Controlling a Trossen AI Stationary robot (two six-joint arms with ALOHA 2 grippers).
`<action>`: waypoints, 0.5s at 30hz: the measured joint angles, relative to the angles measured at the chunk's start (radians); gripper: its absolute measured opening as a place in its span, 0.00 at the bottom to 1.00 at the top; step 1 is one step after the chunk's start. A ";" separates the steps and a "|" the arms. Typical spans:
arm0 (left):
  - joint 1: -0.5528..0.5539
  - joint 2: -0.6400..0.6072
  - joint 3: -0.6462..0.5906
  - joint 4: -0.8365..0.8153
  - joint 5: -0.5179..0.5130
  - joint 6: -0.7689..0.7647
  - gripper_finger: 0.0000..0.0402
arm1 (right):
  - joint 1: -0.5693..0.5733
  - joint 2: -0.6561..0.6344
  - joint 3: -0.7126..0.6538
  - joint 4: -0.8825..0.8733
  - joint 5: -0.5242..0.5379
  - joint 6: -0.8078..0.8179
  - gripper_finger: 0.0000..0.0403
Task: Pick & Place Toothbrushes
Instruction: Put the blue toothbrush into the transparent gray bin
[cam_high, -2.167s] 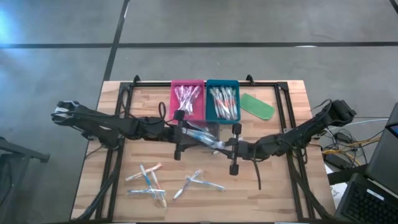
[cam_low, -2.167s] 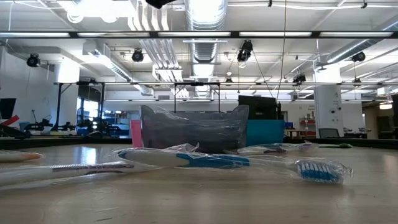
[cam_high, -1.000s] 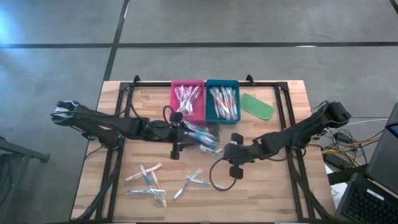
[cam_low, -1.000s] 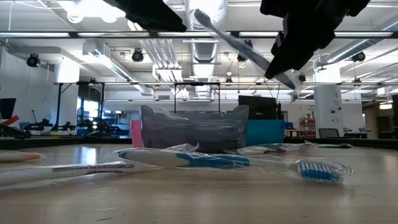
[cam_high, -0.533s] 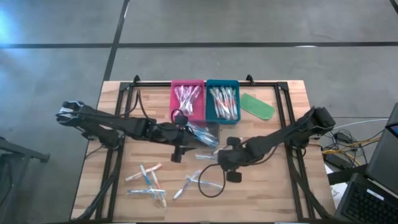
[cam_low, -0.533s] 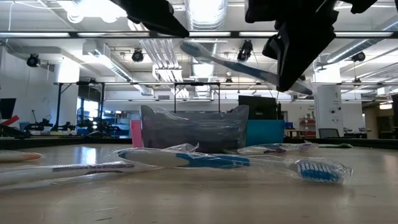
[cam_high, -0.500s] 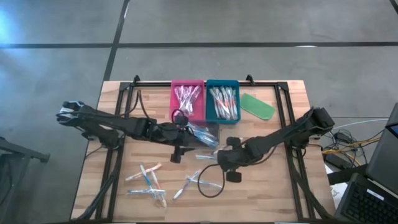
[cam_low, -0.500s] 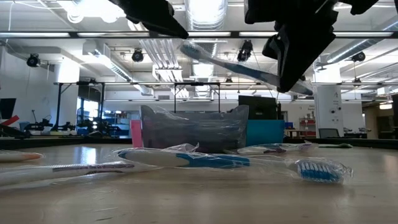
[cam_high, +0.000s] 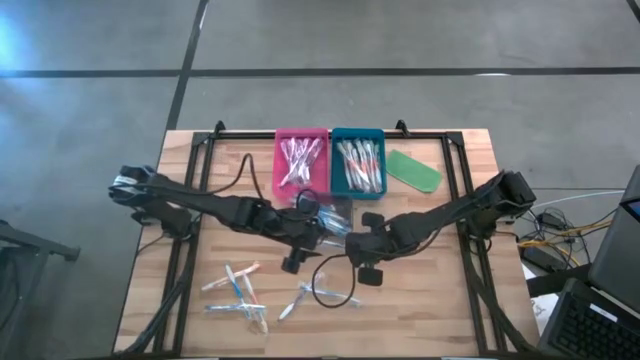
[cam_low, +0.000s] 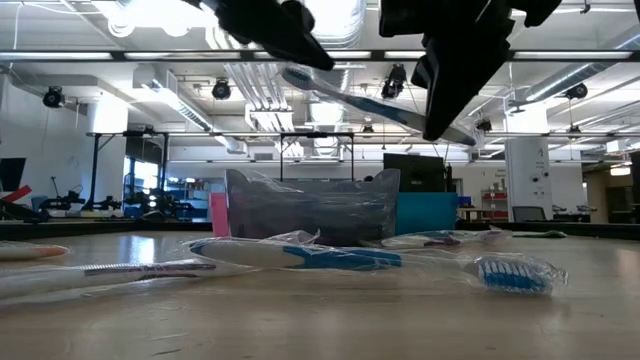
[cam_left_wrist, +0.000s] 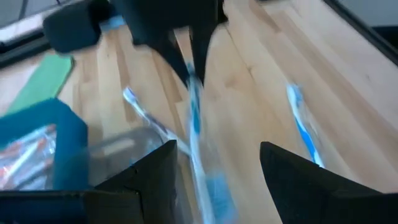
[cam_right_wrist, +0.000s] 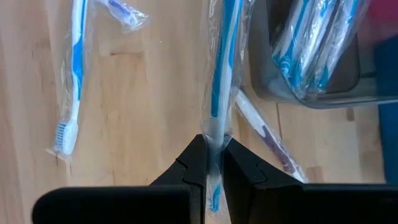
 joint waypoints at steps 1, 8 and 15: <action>0.000 0.014 0.019 -0.001 0.000 0.001 0.58 | -0.001 0.000 0.000 0.000 0.000 0.000 0.06; 0.000 0.154 0.171 -0.150 -0.055 -0.020 0.58 | -0.001 0.000 0.000 0.035 0.000 -0.039 0.06; 0.000 0.263 0.287 -0.290 -0.105 -0.022 0.56 | -0.001 0.000 0.000 0.031 0.001 -0.044 0.06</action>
